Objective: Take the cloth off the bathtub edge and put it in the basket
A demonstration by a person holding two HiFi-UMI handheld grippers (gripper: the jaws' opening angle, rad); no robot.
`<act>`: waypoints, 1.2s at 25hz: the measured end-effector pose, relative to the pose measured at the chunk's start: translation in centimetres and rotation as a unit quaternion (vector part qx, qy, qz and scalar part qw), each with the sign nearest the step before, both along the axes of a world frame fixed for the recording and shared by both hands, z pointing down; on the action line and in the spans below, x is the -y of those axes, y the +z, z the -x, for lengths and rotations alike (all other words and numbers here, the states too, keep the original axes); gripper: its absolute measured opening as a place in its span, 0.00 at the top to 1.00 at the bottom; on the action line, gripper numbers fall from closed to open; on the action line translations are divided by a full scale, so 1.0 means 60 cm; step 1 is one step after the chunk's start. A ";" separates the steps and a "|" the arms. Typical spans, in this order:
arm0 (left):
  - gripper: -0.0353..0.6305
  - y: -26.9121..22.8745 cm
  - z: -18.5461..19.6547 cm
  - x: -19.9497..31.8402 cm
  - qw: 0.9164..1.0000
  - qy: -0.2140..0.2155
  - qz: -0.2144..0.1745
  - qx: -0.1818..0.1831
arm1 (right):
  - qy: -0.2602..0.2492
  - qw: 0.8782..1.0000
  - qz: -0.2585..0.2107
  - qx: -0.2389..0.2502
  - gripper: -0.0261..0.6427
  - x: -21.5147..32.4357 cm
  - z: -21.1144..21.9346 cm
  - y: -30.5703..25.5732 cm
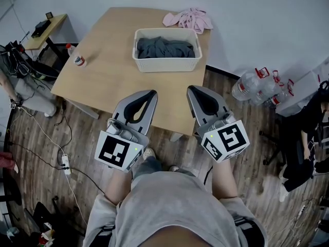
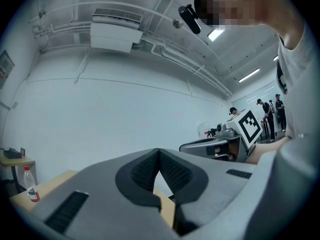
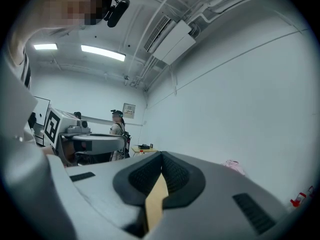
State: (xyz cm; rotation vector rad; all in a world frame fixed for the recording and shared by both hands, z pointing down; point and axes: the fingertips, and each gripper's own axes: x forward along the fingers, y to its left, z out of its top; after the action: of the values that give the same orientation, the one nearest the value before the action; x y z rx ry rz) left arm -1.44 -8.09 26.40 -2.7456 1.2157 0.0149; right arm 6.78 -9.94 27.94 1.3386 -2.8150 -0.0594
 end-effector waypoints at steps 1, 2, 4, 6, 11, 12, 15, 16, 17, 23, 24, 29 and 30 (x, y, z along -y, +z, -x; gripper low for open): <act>0.95 0.000 -0.006 -0.007 1.000 -0.001 0.000 0.000 | -0.002 1.000 0.000 0.000 0.95 -0.007 -0.005 0.000; 0.95 0.000 -0.011 -0.015 1.000 -0.002 0.001 0.001 | -0.004 1.000 0.000 0.000 0.95 -0.014 -0.009 0.001; 0.95 0.002 -0.018 -0.030 1.000 -0.005 0.002 0.001 | -0.006 1.000 0.001 0.002 0.95 -0.028 -0.016 0.003; 0.95 0.002 -0.025 -0.044 1.000 -0.008 0.002 0.000 | -0.010 1.000 0.002 0.002 0.95 -0.042 -0.021 0.005; 0.95 0.009 -0.045 -0.078 1.000 -0.014 0.005 -0.001 | -0.020 1.000 0.002 0.000 0.95 -0.077 -0.034 0.011; 0.95 0.011 -0.049 -0.084 1.000 -0.014 0.005 -0.001 | -0.021 1.000 0.001 -0.001 0.95 -0.083 -0.038 0.012; 0.95 0.014 -0.060 -0.096 1.000 -0.017 0.006 -0.001 | -0.025 1.000 -0.005 -0.001 0.95 -0.098 -0.045 0.013; 0.95 0.015 -0.062 -0.100 1.000 -0.018 0.006 0.000 | -0.026 1.000 -0.006 -0.001 0.95 -0.102 -0.047 0.013; 0.95 0.016 -0.063 -0.103 1.000 -0.019 0.006 0.000 | -0.027 1.000 -0.007 -0.001 0.95 -0.106 -0.047 0.014; 0.95 0.014 -0.071 -0.120 1.000 -0.020 0.003 0.002 | -0.030 1.000 -0.007 0.003 0.95 -0.124 -0.051 0.016; 0.95 0.012 -0.072 -0.122 1.000 -0.020 0.002 0.000 | -0.030 1.000 -0.008 0.004 0.95 -0.126 -0.052 0.016; 0.95 0.012 -0.076 -0.125 1.000 -0.022 0.001 0.003 | -0.032 0.999 -0.008 0.006 0.95 -0.129 -0.055 0.013; 0.95 0.011 -0.076 -0.125 1.000 -0.022 0.000 0.002 | -0.033 0.999 -0.008 0.007 0.95 -0.129 -0.056 0.013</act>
State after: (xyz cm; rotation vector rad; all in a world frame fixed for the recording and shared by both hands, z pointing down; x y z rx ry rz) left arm 3.14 -0.58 27.06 -2.7172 1.2764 0.0046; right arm 10.11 -2.20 28.73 1.2541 -2.8753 -0.0761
